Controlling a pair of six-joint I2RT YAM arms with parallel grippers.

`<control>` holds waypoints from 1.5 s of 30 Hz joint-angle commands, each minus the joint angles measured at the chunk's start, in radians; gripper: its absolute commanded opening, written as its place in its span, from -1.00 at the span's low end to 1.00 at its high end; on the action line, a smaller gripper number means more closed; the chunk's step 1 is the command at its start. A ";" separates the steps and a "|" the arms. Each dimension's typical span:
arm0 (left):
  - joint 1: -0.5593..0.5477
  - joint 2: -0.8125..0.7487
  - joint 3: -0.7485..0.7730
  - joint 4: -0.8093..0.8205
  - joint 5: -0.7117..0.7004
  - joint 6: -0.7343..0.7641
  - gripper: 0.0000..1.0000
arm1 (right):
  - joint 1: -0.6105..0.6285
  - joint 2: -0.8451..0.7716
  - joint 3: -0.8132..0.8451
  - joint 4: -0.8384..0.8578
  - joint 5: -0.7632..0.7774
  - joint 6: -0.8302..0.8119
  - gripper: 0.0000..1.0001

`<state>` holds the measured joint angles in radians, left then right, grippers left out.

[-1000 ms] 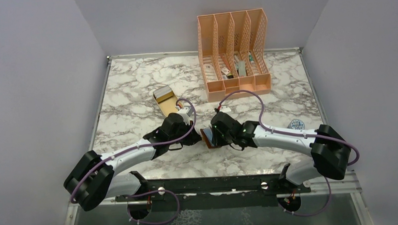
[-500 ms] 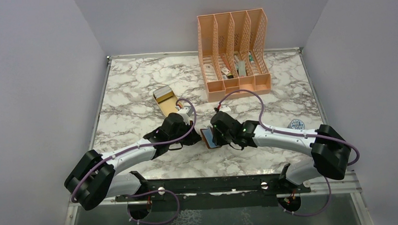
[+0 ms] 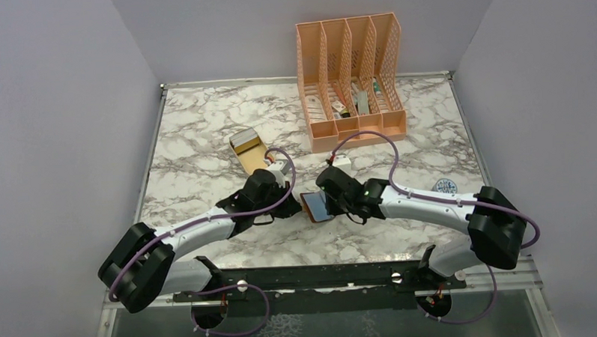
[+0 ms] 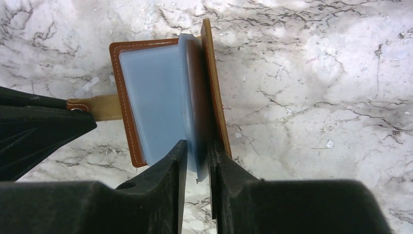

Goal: Put the credit cards into the card holder
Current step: Open the card holder at the center of the board.

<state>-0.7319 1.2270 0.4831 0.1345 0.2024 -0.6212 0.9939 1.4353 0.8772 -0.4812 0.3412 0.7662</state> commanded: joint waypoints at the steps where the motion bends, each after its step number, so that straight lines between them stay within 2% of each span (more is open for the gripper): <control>1: 0.011 0.019 -0.006 0.026 0.035 0.026 -1.00 | -0.021 -0.020 -0.015 -0.010 0.060 -0.003 -0.65; 5: 0.017 0.032 -0.005 0.022 0.038 0.031 -1.00 | -0.026 -0.056 -0.041 -0.037 0.074 0.017 -0.89; 10: 0.023 0.048 0.007 0.012 0.056 0.047 -1.00 | -0.026 -0.126 -0.100 -0.118 0.041 0.080 -0.93; 14: 0.024 0.058 0.012 0.038 0.117 0.047 -1.00 | -0.027 -0.166 -0.176 -0.118 -0.019 0.121 -0.86; 16: 0.025 0.067 0.013 0.066 0.162 0.041 -1.00 | -0.026 -0.171 -0.195 -0.127 -0.013 0.138 -0.69; 19: 0.025 0.091 0.028 0.075 0.193 0.040 -1.00 | -0.026 -0.156 -0.145 -0.195 0.027 0.146 -0.42; 23: 0.025 0.114 0.042 0.090 0.206 0.035 -1.00 | -0.027 -0.151 -0.021 -0.277 0.045 0.120 -0.25; 28: 0.025 0.114 0.047 0.094 0.217 0.030 -1.00 | -0.026 -0.191 0.045 -0.272 -0.004 0.098 -0.24; 35: 0.025 0.088 0.048 0.094 0.216 0.020 -1.00 | -0.026 -0.208 -0.010 -0.015 -0.173 0.020 -0.28; 45: 0.025 0.051 0.053 0.058 0.186 0.018 -1.00 | -0.027 -0.078 -0.002 -0.068 -0.084 0.058 -0.39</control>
<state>-0.7124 1.3109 0.4999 0.1940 0.3859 -0.5980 0.9684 1.3441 0.8806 -0.5606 0.2272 0.8169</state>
